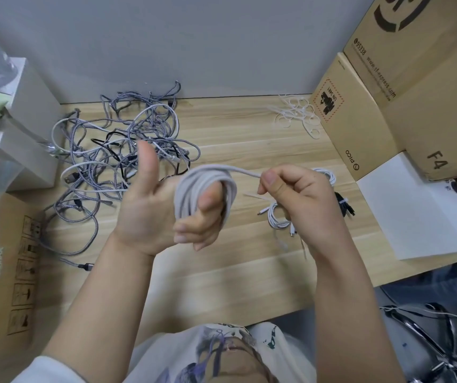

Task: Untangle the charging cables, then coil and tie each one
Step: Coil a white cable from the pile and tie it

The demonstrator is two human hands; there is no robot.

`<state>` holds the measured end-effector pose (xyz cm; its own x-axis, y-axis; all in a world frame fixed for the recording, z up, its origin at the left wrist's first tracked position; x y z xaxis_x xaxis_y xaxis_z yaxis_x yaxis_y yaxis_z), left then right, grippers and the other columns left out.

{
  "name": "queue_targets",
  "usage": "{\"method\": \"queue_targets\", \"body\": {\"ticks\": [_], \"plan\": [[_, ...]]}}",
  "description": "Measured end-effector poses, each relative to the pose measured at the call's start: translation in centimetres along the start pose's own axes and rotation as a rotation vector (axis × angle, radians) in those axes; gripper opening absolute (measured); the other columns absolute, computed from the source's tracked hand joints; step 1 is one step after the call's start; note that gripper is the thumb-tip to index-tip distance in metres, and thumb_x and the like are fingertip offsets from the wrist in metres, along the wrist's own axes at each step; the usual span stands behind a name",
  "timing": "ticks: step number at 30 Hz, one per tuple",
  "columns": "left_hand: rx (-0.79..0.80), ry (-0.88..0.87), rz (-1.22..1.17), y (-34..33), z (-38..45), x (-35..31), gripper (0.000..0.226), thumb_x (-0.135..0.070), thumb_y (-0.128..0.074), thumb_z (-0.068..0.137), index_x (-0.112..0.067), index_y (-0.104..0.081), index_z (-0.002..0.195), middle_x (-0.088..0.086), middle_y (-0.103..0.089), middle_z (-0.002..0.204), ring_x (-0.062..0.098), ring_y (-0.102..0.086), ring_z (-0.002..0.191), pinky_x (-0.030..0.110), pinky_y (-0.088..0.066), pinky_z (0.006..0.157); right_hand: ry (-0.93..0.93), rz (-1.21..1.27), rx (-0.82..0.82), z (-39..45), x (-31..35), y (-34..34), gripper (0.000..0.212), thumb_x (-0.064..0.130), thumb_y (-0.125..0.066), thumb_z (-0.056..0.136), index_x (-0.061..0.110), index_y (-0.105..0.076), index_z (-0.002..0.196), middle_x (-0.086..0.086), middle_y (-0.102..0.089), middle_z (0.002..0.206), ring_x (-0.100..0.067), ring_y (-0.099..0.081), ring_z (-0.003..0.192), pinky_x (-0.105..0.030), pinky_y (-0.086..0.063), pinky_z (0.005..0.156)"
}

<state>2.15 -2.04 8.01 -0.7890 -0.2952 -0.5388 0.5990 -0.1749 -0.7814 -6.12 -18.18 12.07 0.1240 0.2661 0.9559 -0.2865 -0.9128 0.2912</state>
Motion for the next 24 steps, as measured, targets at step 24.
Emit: {"method": "queue_targets", "body": {"ticks": [24], "plan": [[-0.959,-0.08,0.645,0.8,2.3,1.2,0.06,-0.069,-0.042,0.073,-0.016,-0.047,0.101,-0.005,-0.054,0.062,0.014,-0.049,0.059,0.035,-0.035,0.07,-0.017,-0.536,0.385,-1.2,0.5,-1.8,0.022,0.036,-0.059,0.089,0.027,-0.067,0.072,0.026,-0.047,0.044,0.007,-0.047,0.053,-0.026,-0.026,0.053]]}}
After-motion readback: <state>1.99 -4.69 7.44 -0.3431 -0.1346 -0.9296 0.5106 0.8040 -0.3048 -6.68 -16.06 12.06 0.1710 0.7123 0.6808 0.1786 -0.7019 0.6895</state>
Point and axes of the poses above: each hand's wrist, its own z-axis towards the middle knuckle, its own y-axis out of the back of the hand, x = y × z, the point moved 1 cm from there along z, towards the middle knuckle
